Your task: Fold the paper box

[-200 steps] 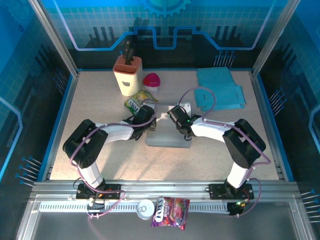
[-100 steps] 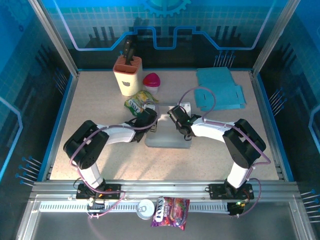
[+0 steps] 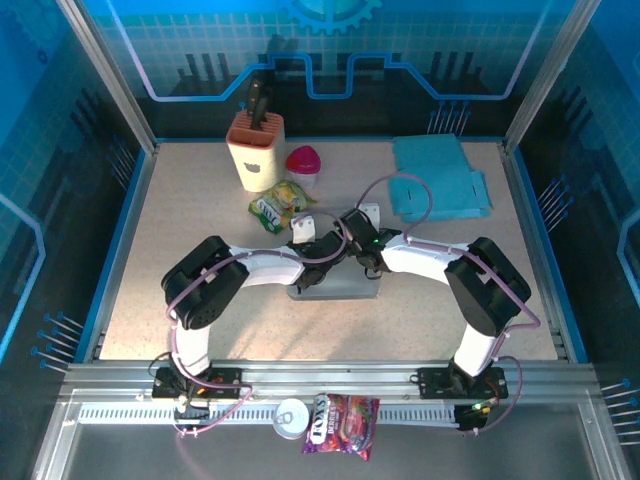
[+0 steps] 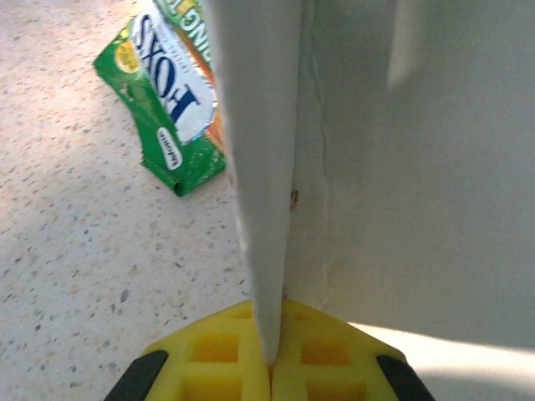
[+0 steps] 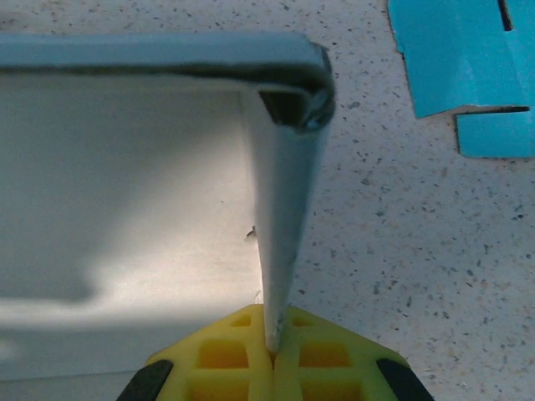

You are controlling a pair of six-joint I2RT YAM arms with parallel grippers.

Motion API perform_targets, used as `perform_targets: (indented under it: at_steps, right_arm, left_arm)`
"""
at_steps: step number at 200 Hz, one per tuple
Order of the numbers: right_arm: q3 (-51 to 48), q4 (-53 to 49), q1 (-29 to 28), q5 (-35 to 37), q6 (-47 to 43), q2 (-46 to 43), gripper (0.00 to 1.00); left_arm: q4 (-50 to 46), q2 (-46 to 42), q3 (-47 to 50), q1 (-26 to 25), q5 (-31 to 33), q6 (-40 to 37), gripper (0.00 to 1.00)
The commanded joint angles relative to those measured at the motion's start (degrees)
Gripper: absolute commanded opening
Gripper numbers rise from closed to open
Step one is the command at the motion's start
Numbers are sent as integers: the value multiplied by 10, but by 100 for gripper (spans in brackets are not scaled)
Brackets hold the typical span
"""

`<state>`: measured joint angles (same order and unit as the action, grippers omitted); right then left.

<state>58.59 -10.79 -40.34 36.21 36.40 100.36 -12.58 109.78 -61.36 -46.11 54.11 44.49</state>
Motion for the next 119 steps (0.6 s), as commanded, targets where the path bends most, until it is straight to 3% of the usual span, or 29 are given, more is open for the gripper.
perform_targets:
  at_steps: [1, 14, 59, 92, 119]
  right_arm:
    - [-7, -1, -23, -59, 2, 21, 0]
    - [-6, -1, -23, -60, 0, 22, 0]
    - [-8, 5, -20, -51, -20, 25, 0]
    - [-7, 1, -20, -36, -33, 23, 0]
    - [-9, 3, -14, -41, -36, 20, 0]
  left_arm:
    - [-28, 27, -32, -8, 30, 66, 0]
    - [1, 27, -26, -9, 12, 54, 0]
    - [225, -54, 89, -9, -74, -115, 0]
    - [286, -120, 139, 27, -203, -183, 33]
    - [278, -141, 143, 59, -275, -209, 40]
